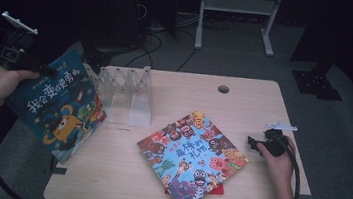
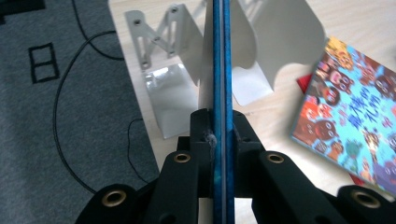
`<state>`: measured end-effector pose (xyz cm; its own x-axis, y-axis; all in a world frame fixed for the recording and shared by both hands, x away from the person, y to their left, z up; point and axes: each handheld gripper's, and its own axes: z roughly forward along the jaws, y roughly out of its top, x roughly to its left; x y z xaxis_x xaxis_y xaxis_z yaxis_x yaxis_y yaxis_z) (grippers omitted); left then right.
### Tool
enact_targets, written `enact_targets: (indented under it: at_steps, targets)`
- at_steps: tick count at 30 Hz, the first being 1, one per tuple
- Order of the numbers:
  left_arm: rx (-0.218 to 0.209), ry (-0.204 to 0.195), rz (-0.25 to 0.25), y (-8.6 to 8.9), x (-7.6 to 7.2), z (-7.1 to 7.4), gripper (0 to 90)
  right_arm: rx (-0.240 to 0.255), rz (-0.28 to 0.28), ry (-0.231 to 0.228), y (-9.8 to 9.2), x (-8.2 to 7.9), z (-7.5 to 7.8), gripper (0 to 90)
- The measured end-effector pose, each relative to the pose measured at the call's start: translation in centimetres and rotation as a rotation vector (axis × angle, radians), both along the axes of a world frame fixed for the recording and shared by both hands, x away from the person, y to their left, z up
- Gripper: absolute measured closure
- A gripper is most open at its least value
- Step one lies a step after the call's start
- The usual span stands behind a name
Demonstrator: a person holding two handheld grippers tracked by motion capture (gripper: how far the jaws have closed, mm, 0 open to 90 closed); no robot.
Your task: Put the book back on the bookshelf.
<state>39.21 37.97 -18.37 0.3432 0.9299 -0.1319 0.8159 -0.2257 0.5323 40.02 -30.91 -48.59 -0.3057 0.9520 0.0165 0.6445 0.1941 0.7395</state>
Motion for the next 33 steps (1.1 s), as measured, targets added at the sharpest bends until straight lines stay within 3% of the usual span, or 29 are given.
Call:
enact_targets:
  at_steps: [6, 13, 17, 24, 33]
  targets:
    - [-0.021, -0.001, 0.071, 0.0, 2.0, -0.5, 82.3, 0.0, 0.0, 0.0, 0.0, 0.0, 0.0, 16.3]
    - [0.011, 0.004, 0.129, -0.4, 4.1, -0.9, 82.2, 0.0, 0.0, 0.0, 0.0, 0.0, 0.0, 16.3]
    - [0.006, 0.008, 0.155, -0.6, 5.1, -1.0, 82.2, -0.001, 0.002, 0.001, 0.0, 0.0, 0.0, 16.3]
    - [-0.027, 0.01, 0.209, -0.5, 6.4, -1.3, 82.3, 0.001, -0.001, 0.001, 0.0, 0.0, 0.0, 16.3]
    - [-0.024, 0.007, 0.286, 0.3, 7.1, -1.4, 82.3, -0.001, 0.001, -0.002, 0.0, 0.0, 0.0, 16.3]
